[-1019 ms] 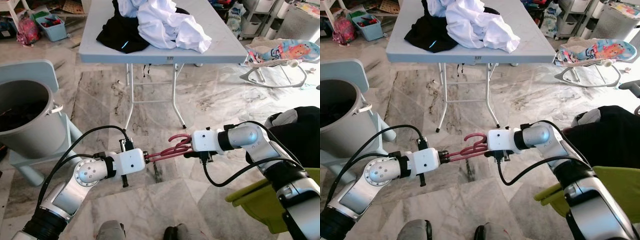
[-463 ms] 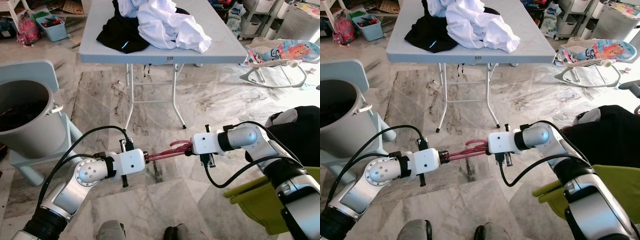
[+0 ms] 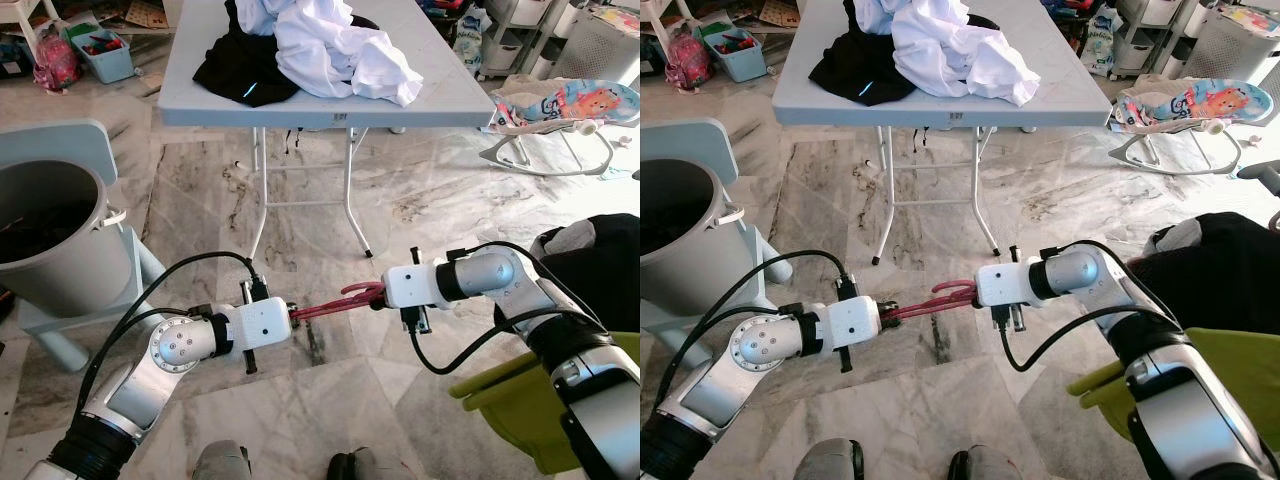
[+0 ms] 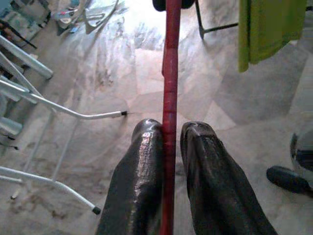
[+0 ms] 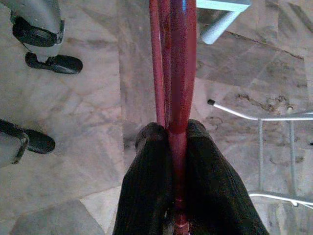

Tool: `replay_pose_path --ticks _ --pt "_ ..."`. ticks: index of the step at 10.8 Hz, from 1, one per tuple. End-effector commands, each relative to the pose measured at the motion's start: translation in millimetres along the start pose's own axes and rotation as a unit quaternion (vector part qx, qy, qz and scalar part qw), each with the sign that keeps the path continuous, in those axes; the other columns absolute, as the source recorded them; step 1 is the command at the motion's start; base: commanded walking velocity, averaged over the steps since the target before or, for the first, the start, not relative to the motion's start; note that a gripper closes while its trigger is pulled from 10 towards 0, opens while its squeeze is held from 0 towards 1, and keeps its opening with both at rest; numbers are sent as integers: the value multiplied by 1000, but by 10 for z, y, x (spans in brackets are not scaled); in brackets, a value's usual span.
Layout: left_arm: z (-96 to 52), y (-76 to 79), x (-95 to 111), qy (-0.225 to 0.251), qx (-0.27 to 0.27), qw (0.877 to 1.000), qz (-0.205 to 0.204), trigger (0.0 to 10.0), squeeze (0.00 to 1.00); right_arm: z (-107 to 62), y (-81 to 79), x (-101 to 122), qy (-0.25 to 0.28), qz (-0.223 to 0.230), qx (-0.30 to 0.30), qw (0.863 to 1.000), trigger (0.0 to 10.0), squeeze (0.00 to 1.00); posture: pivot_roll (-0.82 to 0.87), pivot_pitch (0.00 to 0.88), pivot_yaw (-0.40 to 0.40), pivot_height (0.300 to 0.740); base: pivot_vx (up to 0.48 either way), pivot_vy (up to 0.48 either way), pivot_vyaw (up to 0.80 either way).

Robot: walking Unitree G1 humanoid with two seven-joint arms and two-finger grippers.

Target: Hang hanger

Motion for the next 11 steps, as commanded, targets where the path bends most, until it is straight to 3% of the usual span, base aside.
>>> replay_pose_path --ticks 1,4,7,8,9,11 --pt "-4 8 48 12 -4 1000 -3 10000 1000 -59 58 -56 -18 5 -14 1000 0 0 26 54 -94 740 0 0 0" --pt "-6 8 53 12 -7 1000 -2 10000 1000 -40 41 -89 -30 2 -17 999 0 0 29 56 -93 740 0 0 0" --pt "-42 -122 178 52 37 998 -29 10000 1000 -45 21 -200 -65 9 -36 997 0 0 27 60 -95 740 0 0 0" --pt "-74 -146 228 75 74 993 -53 10000 1000 -24 36 -226 -57 58 -83 993 0 0 27 63 -98 740 0 0 0" --pt "-81 -155 260 93 103 987 -81 10000 1000 -16 -21 -252 -53 77 -95 991 0 0 31 71 -103 740 0 0 0" --pt "-169 -147 310 124 144 974 -122 10000 1000 -44 -286 -374 -66 116 -108 985 0 0 27 81 -110 740 0 0 0"
Point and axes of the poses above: a point about 5 cm out from each wrist's last joint towards the gripper, its own z axis pointing out of the wrist towards the gripper, its own x axis along the axis of the wrist's last joint, y = z × x, the point moved 2 cm from there along z, pointing out of the wrist towards the gripper, and after that the axes turned 9 degrees about -z, right-handed, at the moved point
